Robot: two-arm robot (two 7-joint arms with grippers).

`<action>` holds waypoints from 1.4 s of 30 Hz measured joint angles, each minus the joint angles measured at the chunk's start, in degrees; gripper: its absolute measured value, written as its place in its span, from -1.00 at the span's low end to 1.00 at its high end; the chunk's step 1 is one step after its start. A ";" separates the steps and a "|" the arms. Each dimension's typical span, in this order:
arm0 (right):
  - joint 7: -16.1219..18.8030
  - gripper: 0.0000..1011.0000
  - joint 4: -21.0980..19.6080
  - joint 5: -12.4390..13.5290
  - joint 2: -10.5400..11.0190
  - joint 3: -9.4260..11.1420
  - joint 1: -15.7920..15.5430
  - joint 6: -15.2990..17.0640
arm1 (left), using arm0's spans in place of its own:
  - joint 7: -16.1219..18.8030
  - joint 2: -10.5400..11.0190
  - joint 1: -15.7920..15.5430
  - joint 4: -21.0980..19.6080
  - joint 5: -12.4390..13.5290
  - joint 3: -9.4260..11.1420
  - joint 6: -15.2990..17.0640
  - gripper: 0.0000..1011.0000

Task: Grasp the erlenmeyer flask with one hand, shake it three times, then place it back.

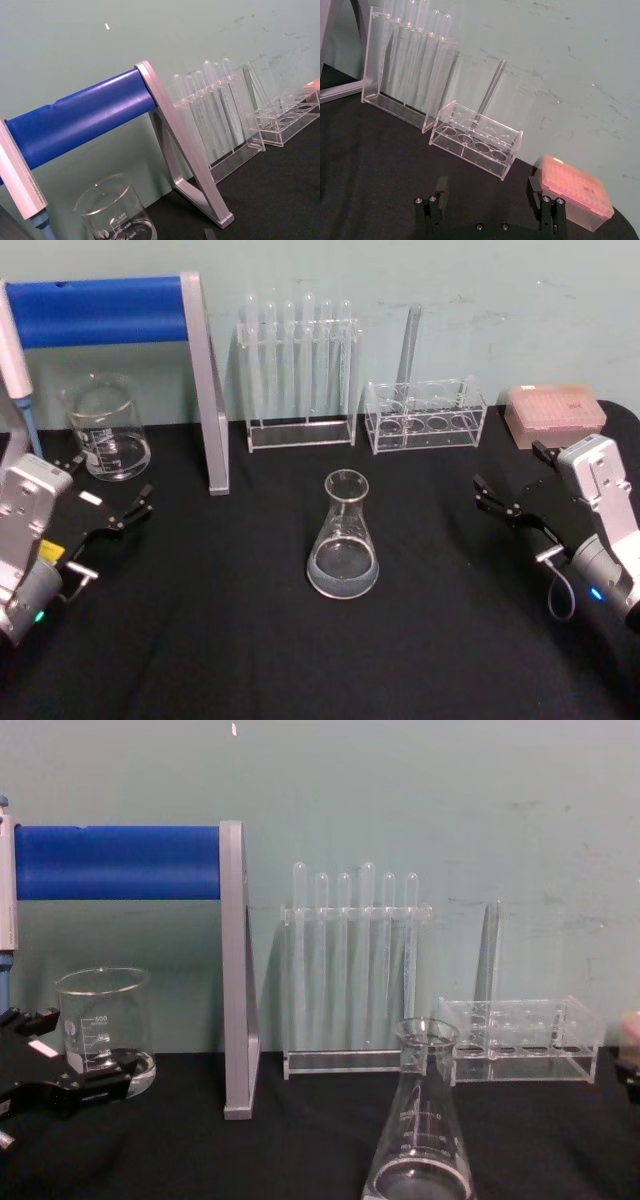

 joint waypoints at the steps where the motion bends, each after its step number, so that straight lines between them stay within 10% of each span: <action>1: 0.00 0.98 0.00 0.00 0.00 0.00 0.00 0.00 | 0.00 0.00 0.00 0.00 0.00 0.00 0.00 0.98; 42: 2.64 0.98 -2.56 1.29 1.20 2.00 -2.50 -0.42 | 0.00 0.00 0.00 0.00 0.00 0.00 0.00 0.98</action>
